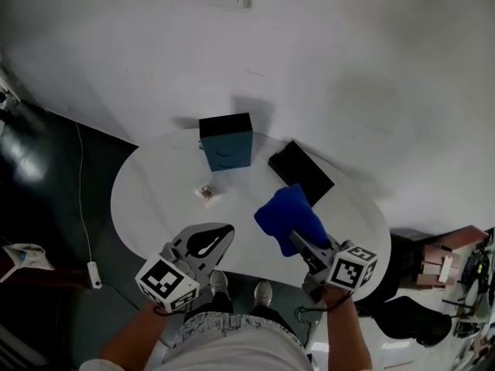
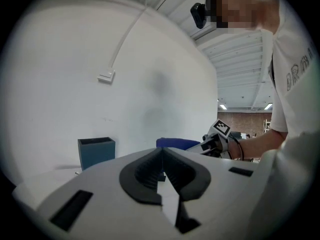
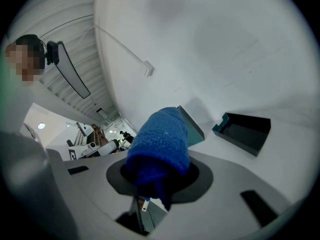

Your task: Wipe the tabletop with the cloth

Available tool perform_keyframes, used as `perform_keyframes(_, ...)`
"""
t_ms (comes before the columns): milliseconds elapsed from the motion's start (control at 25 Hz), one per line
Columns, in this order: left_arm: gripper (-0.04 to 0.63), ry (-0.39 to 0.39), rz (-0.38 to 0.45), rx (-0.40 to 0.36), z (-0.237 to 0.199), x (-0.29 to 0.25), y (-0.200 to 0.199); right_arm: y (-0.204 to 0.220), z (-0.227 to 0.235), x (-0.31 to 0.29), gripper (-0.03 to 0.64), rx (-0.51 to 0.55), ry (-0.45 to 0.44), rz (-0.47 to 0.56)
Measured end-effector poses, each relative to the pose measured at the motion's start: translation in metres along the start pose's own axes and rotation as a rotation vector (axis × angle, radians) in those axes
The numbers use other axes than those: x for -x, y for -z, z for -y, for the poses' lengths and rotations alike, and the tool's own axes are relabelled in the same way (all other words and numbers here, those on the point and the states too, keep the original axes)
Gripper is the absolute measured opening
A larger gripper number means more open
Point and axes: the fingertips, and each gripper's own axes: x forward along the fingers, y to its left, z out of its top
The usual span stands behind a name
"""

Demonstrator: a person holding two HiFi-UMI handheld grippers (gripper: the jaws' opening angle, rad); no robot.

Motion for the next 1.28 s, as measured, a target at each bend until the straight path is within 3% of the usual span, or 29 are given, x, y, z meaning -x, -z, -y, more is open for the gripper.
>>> perform_keyframes(400, 0.021, -0.05, 0.023, -0.024, -0.011, 0.013, -0.008, -0.015, -0.021, 0.002, 0.114, 0.019, -0.05, 0.016)
perform_keyframes(1280, 0.021, -0.12, 0.028, -0.007, -0.024, 0.012, -0.009, -0.004, -0.017, 0.001, 0.112, 0.03, -0.066, -0.032)
